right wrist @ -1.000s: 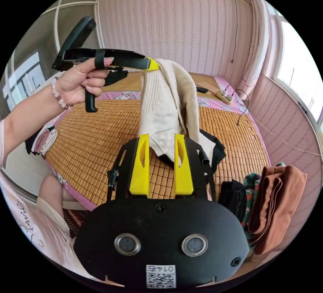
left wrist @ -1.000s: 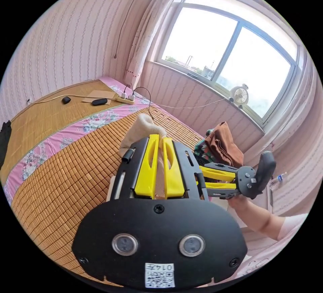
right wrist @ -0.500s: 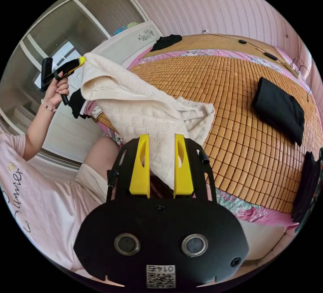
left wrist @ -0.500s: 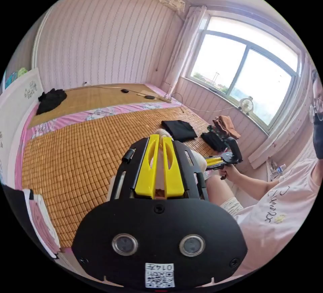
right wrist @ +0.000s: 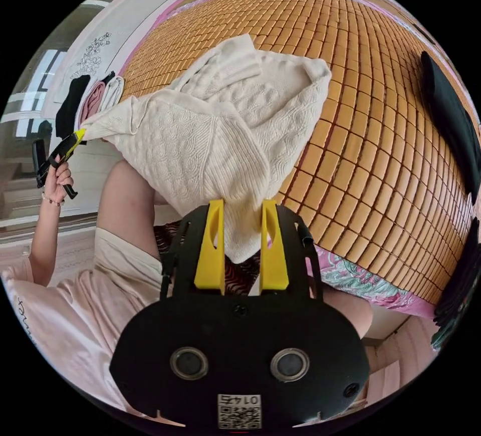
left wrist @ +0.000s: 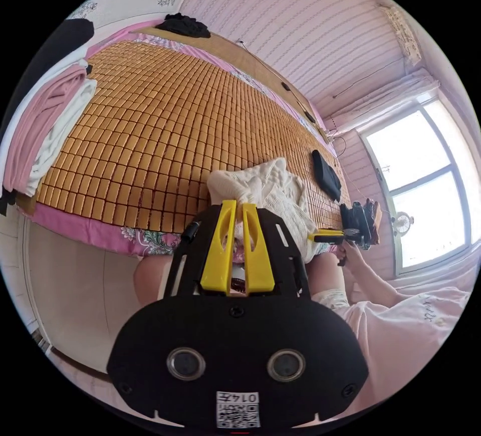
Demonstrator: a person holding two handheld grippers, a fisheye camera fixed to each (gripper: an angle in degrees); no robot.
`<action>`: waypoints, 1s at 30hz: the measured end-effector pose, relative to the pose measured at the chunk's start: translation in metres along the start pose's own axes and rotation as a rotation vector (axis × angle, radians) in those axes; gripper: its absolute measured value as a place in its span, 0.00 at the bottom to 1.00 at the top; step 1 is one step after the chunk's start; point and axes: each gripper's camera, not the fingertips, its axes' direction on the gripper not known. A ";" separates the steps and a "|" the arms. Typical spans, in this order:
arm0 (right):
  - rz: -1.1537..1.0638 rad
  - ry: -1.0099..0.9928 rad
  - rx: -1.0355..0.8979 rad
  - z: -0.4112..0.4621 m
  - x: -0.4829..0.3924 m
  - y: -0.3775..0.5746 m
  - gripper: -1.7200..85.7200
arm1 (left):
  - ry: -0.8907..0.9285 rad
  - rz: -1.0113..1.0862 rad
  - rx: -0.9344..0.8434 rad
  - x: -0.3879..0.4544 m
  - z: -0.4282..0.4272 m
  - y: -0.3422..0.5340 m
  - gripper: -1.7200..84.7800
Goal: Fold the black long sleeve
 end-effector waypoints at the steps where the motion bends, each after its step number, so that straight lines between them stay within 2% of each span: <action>1: -0.010 0.017 0.014 -0.006 -0.002 -0.003 0.08 | 0.003 0.010 0.019 0.002 -0.004 0.000 0.01; 4: -0.096 -0.007 0.165 -0.058 -0.014 -0.029 0.05 | -0.016 0.070 0.130 0.016 -0.034 -0.012 0.01; 10: -0.360 -0.060 0.590 -0.212 -0.082 -0.092 0.04 | -0.022 0.211 0.338 0.052 -0.123 -0.028 0.01; 13: -0.465 -0.127 0.821 -0.281 -0.104 -0.092 0.04 | -0.019 0.386 0.519 0.100 -0.186 0.001 0.01; 15: -0.459 -0.144 0.922 -0.318 -0.096 -0.094 0.04 | 0.065 0.625 0.573 0.152 -0.211 0.030 0.01; 18: -0.359 -0.004 0.922 -0.332 -0.072 -0.112 0.05 | 0.205 0.836 0.475 0.213 -0.181 0.045 0.03; 20: -0.270 0.109 0.841 -0.320 -0.051 -0.130 0.06 | 0.311 0.771 0.441 0.234 -0.132 0.039 0.06; 21: -0.208 0.146 0.777 -0.306 -0.034 -0.139 0.07 | 0.397 0.719 0.369 0.245 -0.086 0.031 0.09; 23: -0.146 0.138 0.692 -0.281 -0.009 -0.140 0.10 | 0.483 0.723 0.178 0.263 -0.013 0.017 0.12; 26: -0.093 0.100 0.631 -0.230 0.028 -0.113 0.15 | 0.474 0.654 -0.087 0.264 0.075 0.009 0.12; 28: -0.054 0.084 0.571 -0.188 0.049 -0.089 0.16 | 0.557 0.589 -0.136 0.247 0.087 0.015 0.11; 30: 0.048 0.026 0.425 -0.119 0.077 -0.060 0.16 | 0.520 0.529 -0.119 0.219 0.079 0.028 0.10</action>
